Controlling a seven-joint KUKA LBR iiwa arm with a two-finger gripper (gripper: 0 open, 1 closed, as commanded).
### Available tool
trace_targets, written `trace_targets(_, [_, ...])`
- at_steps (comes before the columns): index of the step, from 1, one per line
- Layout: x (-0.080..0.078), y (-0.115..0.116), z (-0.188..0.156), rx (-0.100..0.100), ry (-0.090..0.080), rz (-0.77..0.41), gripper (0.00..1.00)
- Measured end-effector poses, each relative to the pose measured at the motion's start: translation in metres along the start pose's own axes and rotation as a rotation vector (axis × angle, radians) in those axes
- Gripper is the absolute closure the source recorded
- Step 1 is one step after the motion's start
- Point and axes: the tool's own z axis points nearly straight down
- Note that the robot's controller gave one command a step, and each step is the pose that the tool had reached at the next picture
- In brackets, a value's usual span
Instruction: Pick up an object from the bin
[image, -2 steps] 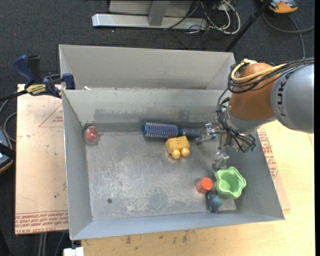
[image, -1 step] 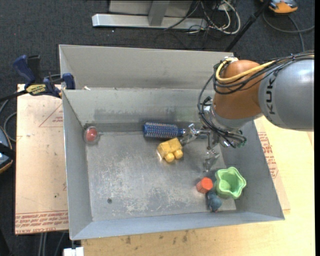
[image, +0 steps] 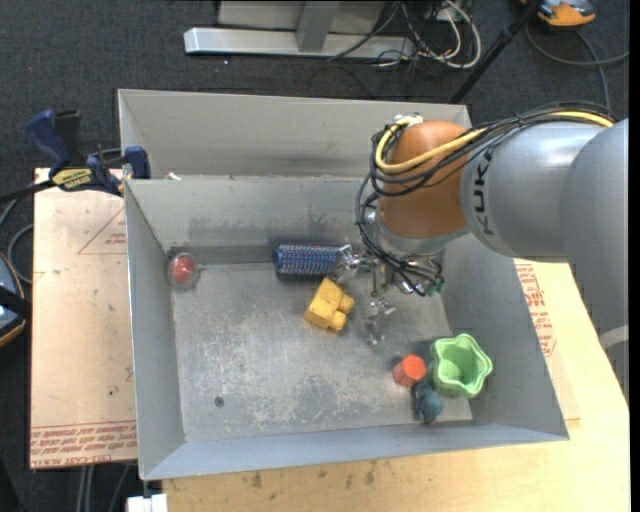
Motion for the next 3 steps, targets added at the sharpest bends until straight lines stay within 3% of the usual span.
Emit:
trace_targets(1, [-0.03,0.046,-0.001,0.004,-0.005,-0.135,0.0])
trace_targets(2, [-0.031,0.046,-0.003,0.001,-0.01,-0.132,1.0])
trace_targets(3, [-0.028,0.057,-0.165,0.0,-0.019,-0.106,1.0])
